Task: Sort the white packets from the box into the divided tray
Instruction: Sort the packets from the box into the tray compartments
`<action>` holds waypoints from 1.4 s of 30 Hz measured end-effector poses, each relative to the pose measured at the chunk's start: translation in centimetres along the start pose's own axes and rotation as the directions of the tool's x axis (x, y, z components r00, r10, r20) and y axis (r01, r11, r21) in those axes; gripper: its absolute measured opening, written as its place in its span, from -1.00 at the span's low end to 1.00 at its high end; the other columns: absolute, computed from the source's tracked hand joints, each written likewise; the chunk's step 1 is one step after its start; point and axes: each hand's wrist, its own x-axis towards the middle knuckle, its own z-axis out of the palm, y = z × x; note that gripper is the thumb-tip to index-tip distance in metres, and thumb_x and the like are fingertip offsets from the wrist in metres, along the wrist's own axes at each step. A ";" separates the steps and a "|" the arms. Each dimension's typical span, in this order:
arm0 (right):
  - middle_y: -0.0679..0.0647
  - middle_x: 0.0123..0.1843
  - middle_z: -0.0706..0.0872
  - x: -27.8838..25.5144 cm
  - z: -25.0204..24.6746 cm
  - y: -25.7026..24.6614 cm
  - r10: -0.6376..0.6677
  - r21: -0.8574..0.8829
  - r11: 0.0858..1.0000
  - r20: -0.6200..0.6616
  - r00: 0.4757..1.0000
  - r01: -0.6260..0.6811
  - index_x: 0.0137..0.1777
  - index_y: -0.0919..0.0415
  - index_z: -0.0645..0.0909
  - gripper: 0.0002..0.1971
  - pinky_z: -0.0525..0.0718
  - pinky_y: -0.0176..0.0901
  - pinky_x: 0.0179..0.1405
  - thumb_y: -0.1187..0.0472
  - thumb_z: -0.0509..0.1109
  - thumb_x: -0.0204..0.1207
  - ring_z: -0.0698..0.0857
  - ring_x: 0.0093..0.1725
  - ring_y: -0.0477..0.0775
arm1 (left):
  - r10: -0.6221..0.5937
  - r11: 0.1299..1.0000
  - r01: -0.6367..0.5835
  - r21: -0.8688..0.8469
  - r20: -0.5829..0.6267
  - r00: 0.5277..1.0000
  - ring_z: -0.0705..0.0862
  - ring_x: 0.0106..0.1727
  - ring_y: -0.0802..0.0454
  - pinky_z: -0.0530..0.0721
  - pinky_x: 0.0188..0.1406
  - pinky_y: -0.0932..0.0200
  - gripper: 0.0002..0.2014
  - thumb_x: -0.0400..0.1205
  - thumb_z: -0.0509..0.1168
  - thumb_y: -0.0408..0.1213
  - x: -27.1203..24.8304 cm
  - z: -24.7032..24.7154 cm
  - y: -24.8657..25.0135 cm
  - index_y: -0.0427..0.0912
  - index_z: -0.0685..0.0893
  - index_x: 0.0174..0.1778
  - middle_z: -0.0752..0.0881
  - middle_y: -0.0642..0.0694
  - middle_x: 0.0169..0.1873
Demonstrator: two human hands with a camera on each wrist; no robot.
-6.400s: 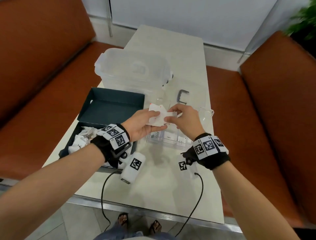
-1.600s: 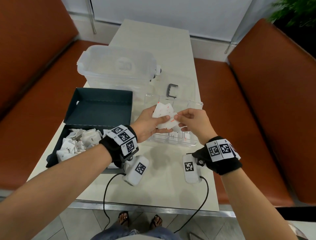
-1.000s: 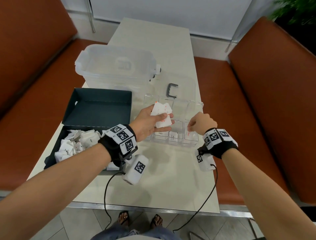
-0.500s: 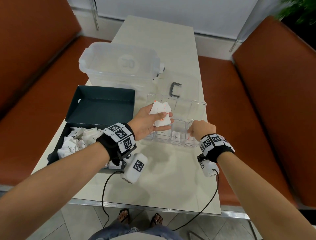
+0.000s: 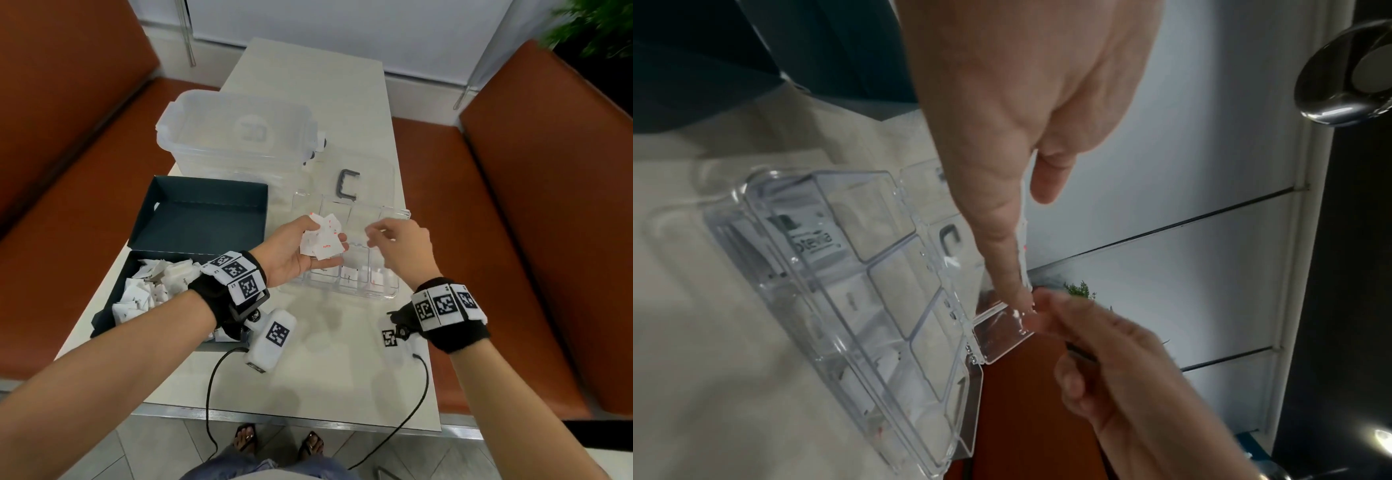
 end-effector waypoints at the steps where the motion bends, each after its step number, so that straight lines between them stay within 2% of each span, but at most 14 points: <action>1: -0.05 -0.24 0.81 -0.8 0.2 -1.1 0.000 0.125 0.992 0.000 1.000 0.000 0.02 0.06 0.74 -0.81 0.73 -0.21 -0.41 0.01 0.38 0.56 0.73 -0.42 -0.15 | 0.005 1.000 -0.005 0.001 -0.005 1.000 0.66 0.25 -0.34 0.63 0.24 -0.25 -0.64 0.74 0.00 -0.39 0.0 0.1 -0.1 -0.40 0.44 0.43 0.64 -0.46 0.27; 3: 0.03 -0.31 0.78 -2.0 1.1 -2.7 0.032 0.272 0.961 0.067 0.997 -0.049 -0.02 0.11 0.69 -0.80 0.67 -0.27 -0.57 0.01 0.49 0.48 0.68 -0.56 -0.12 | 0.014 1.000 -0.014 -0.003 -0.016 1.000 0.68 0.22 -0.31 0.69 0.16 -0.22 -0.65 0.75 0.00 -0.44 0.1 0.3 -0.3 -0.41 0.44 0.44 0.63 -0.43 0.31; 5: 0.12 -0.33 0.75 -2.8 1.9 -3.3 0.061 0.361 0.927 0.123 0.991 -0.102 0.01 0.19 0.65 -0.77 0.70 -0.25 -0.55 0.18 0.57 0.42 0.71 -0.53 -0.06 | 0.024 1.000 -0.024 0.006 -0.016 1.000 0.72 0.15 -0.26 0.75 0.08 -0.16 -0.66 0.75 0.01 -0.48 0.2 0.4 -0.6 -0.39 0.47 0.42 0.64 -0.41 0.28; 9: 0.10 -0.35 0.73 -2.6 1.9 -2.8 0.091 0.432 0.896 0.045 0.995 -0.102 -0.05 0.25 0.68 -0.88 0.71 -0.28 -0.49 0.37 0.51 0.45 0.72 -0.50 -0.08 | 0.054 0.997 -0.053 0.054 -0.020 0.998 0.78 0.04 -0.21 0.79 0.02 -0.15 -0.76 0.77 0.08 -0.47 -0.1 0.2 -1.1 -0.30 0.58 0.28 0.71 -0.32 0.18; 12: 0.15 -0.30 0.77 -2.0 1.1 -2.0 0.173 0.509 0.848 0.004 0.985 -0.151 -0.05 0.26 0.71 -0.92 0.70 -0.31 -0.44 0.40 0.47 0.49 0.73 -0.47 -0.09 | 0.082 0.996 -0.081 0.028 -0.051 0.995 0.76 0.12 -0.22 0.80 -0.03 -0.15 -0.74 0.79 0.07 -0.42 -0.4 -0.1 -1.1 -0.34 0.54 0.34 0.72 -0.31 0.22; 17: 0.20 -0.28 0.76 -2.5 1.1 -1.6 0.218 0.762 0.566 0.231 0.948 -0.316 0.01 0.38 0.66 -0.89 0.74 -0.29 -0.33 0.45 0.44 0.50 0.75 -0.40 -0.02 | 0.180 0.982 -0.173 0.070 -0.099 0.979 0.72 0.20 -0.15 0.75 0.11 -0.02 -0.69 0.81 0.03 -0.39 -0.5 0.0 -1.3 -0.34 0.50 0.42 0.69 -0.24 0.28; 19: 0.17 -0.31 0.76 -2.8 1.7 -1.8 0.204 0.802 0.457 0.326 0.923 -0.384 0.03 0.40 0.66 -0.87 0.74 -0.30 -0.32 0.45 0.44 0.50 0.75 -0.40 -0.04 | 0.198 0.977 -0.190 0.098 -0.084 0.976 0.73 0.19 -0.10 0.74 0.14 0.00 -0.69 0.81 0.03 -0.35 -0.6 0.1 -1.5 -0.28 0.54 0.42 0.70 -0.20 0.27; 21: 0.15 -0.35 0.77 -3.1 2.4 -2.1 0.189 0.819 0.397 0.368 0.910 -0.414 0.01 0.43 0.66 -0.88 0.74 -0.30 -0.32 0.45 0.44 0.49 0.75 -0.40 -0.05 | 0.203 0.975 -0.196 0.103 -0.068 0.977 0.72 0.14 -0.06 0.72 0.12 0.01 -0.68 0.82 0.02 -0.32 -0.6 0.3 -1.6 -0.25 0.56 0.42 0.71 -0.18 0.22; 24: 0.17 -0.36 0.76 -3.4 3.1 -2.4 0.188 0.823 0.389 0.369 0.910 -0.414 -0.08 0.44 0.68 -0.95 0.74 -0.30 -0.33 0.46 0.44 0.49 0.75 -0.41 -0.04 | 0.205 0.976 -0.201 0.083 -0.049 0.977 0.69 0.07 -0.02 0.70 -0.03 0.05 -0.67 0.82 0.00 -0.29 -0.5 0.7 -1.8 -0.22 0.58 0.40 0.72 -0.16 0.16; 27: 0.16 -0.34 0.77 -3.5 3.2 -2.5 0.204 0.817 0.390 0.374 0.905 -0.425 -0.09 0.41 0.69 -0.95 0.74 -0.28 -0.35 0.41 0.47 0.49 0.75 -0.40 -0.04 | 0.203 0.978 -0.201 0.047 -0.044 0.978 0.69 0.10 0.00 0.66 0.04 0.02 -0.68 0.82 0.01 -0.31 -0.4 0.9 -1.9 -0.20 0.58 0.40 0.73 -0.14 0.20; 30: 0.17 -0.30 0.79 -3.4 2.9 -2.5 0.208 0.800 0.414 0.382 0.901 -0.434 -0.07 0.39 0.68 -0.93 0.73 -0.27 -0.37 0.39 0.49 0.48 0.77 -0.37 -0.02 | 0.193 0.981 -0.192 0.032 -0.022 0.981 0.68 0.12 -0.01 0.67 -0.03 0.06 -0.65 0.81 0.02 -0.33 -0.5 0.9 -2.1 -0.24 0.51 0.47 0.71 -0.16 0.27; 34: 0.19 -0.27 0.77 -3.1 2.1 -2.0 0.221 0.786 0.457 0.354 0.909 -0.417 -0.08 0.38 0.68 -0.91 0.76 -0.26 -0.33 0.39 0.51 0.45 0.76 -0.38 -0.02 | 0.200 0.980 -0.200 0.022 0.006 0.980 0.69 0.18 -0.08 0.70 0.13 -0.07 -0.64 0.80 0.02 -0.34 -0.4 0.8 -2.1 -0.27 0.47 0.50 0.67 -0.18 0.34; 37: 0.19 -0.25 0.75 -2.8 1.5 -1.4 0.211 0.788 0.468 0.340 0.916 -0.400 -0.04 0.38 0.70 -0.88 0.76 -0.27 -0.29 0.39 0.51 0.45 0.73 -0.38 -0.04 | 0.199 0.980 -0.199 0.018 0.018 0.980 0.70 0.18 -0.12 0.71 0.15 -0.11 -0.64 0.80 0.02 -0.36 -0.1 0.8 -2.1 -0.30 0.46 0.50 0.67 -0.22 0.33; 42: 0.20 -0.26 0.73 -2.6 1.2 -0.9 0.204 0.741 0.544 0.339 0.918 -0.395 0.01 0.42 0.70 -0.84 0.75 -0.26 -0.29 0.39 0.51 0.45 0.69 -0.39 -0.03 | 0.181 0.982 -0.181 0.045 0.006 0.983 0.75 0.08 -0.08 0.77 0.03 -0.05 -0.66 0.80 0.03 -0.36 0.2 1.2 -2.4 -0.27 0.51 0.46 0.70 -0.20 0.30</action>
